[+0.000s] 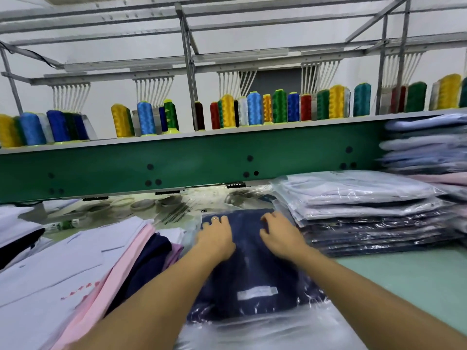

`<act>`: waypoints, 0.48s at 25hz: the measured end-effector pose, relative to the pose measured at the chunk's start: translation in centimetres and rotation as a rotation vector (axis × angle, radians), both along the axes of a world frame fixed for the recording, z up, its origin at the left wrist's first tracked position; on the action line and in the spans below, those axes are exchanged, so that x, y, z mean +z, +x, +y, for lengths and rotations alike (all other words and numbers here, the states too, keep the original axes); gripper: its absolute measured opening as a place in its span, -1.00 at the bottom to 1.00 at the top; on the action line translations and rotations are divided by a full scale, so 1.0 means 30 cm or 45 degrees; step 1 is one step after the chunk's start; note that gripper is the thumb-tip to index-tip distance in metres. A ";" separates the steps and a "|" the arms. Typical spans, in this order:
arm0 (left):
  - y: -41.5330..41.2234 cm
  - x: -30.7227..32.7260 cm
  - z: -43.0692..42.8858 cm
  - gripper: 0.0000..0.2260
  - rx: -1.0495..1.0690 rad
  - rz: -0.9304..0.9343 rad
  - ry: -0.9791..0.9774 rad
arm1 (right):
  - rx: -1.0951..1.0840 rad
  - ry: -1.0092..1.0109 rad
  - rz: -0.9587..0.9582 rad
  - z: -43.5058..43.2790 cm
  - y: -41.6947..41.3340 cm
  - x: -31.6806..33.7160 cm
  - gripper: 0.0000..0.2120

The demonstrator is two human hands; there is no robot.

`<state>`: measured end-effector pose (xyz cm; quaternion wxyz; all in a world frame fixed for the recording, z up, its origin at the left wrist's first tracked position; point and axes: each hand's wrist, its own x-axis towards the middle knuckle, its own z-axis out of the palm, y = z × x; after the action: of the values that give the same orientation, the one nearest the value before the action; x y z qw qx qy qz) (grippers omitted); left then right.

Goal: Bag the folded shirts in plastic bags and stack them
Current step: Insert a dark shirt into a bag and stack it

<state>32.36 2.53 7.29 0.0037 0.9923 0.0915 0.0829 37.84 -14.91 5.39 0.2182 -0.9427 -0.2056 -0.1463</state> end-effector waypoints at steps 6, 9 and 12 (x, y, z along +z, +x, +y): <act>0.269 -0.082 0.021 -0.53 -0.091 -0.049 -0.266 | 0.080 -0.247 0.162 0.193 0.220 -0.052 -0.47; 0.318 -0.185 0.048 -0.50 0.039 0.026 -0.300 | 0.023 -0.312 0.332 0.194 0.300 -0.108 -0.41; 0.332 -0.217 0.060 -0.42 0.189 -0.016 -0.298 | -0.024 -0.271 0.401 0.162 0.348 -0.138 -0.29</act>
<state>42.32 4.33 0.79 0.1139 0.9751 0.1736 0.0781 48.27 -10.05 1.26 0.1455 -0.9736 -0.1744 0.0235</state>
